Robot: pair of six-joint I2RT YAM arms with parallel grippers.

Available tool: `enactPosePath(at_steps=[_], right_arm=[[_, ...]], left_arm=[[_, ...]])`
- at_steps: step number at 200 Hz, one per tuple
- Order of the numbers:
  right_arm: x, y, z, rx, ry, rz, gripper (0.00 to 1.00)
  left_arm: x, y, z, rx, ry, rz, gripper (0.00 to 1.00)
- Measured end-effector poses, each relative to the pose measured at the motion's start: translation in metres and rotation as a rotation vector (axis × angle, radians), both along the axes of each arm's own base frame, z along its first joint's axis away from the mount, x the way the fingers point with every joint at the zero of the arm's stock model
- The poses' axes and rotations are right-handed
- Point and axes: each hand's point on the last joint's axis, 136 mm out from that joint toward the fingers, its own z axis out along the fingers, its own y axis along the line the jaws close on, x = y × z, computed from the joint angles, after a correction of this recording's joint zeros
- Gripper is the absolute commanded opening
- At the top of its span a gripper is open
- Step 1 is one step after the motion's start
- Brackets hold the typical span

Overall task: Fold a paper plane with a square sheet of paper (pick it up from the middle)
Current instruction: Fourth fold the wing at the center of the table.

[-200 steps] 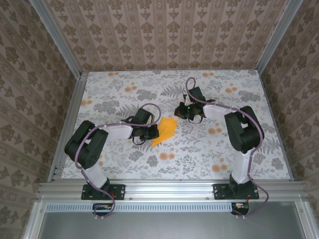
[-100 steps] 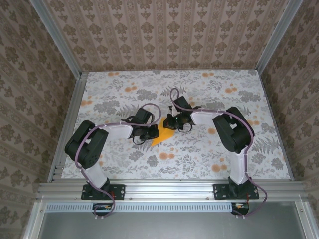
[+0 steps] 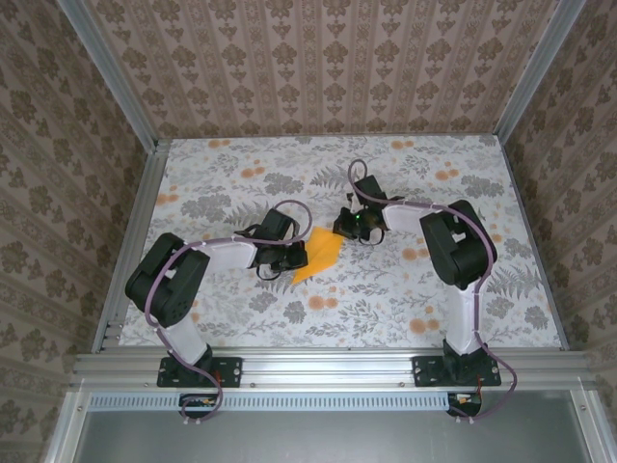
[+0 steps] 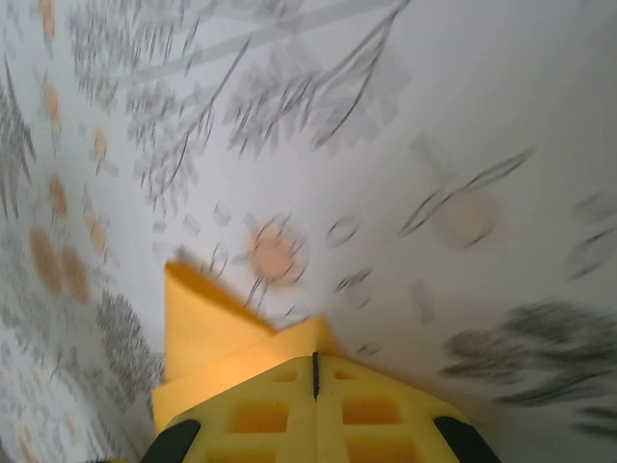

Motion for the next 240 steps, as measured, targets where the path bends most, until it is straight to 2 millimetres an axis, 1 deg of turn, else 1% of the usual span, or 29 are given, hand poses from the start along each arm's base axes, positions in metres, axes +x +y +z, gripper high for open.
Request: enactPosePath(at_steps=[20,39,52,67,83,94,110,125,144,156,177,205,220,240], right_arm=[[0.01,-0.011,0.003,-0.024,-0.016,-0.035,0.02],[0.008,-0.01,0.012,-0.022,-0.031,-0.031,0.02],[0.0,-0.003,0.024,-0.008,-0.054,-0.011,0.02],[-0.014,0.011,0.039,0.024,-0.079,0.027,0.02],[-0.028,0.03,0.046,0.064,-0.09,0.066,0.02],[-0.037,0.041,0.043,0.078,-0.083,0.092,0.02],[-0.051,0.054,0.033,0.091,-0.05,0.12,0.02],[-0.055,0.061,0.022,0.095,-0.027,0.134,0.02],[-0.056,0.06,0.004,0.081,0.004,0.13,0.02],[-0.056,0.058,-0.003,0.075,0.018,0.127,0.02],[-0.048,0.061,-0.001,0.071,0.001,0.13,0.02],[-0.047,0.06,-0.002,0.062,-0.004,0.127,0.02],[-0.048,0.058,-0.003,0.06,-0.013,0.122,0.02],[-0.055,0.048,-0.003,0.043,-0.017,0.09,0.01]], left_arm=[[0.0,-0.001,0.0,-0.002,-0.003,-0.005,0.05],[0.0,-0.001,0.001,-0.002,-0.006,-0.011,0.05],[0.0,-0.001,0.001,-0.003,-0.006,-0.012,0.06],[0.0,-0.001,0.001,-0.003,-0.008,-0.014,0.06],[0.0,-0.001,0.001,-0.003,-0.011,-0.017,0.06],[0.0,-0.001,0.001,-0.003,-0.012,-0.017,0.06],[0.0,-0.001,0.001,-0.004,-0.014,-0.02,0.06],[0.0,-0.002,0.001,-0.007,-0.015,-0.03,0.06],[-0.003,-0.004,0.002,-0.014,-0.016,-0.052,0.06],[-0.005,-0.006,0.002,-0.015,-0.021,-0.072,0.06],[-0.009,-0.009,0.002,-0.017,-0.029,-0.111,0.06],[-0.011,-0.01,0.002,-0.016,-0.041,-0.143,0.06],[-0.012,-0.009,0.003,-0.014,-0.043,-0.148,0.09],[-0.017,-0.005,0.007,-0.012,-0.042,-0.142,0.12]])
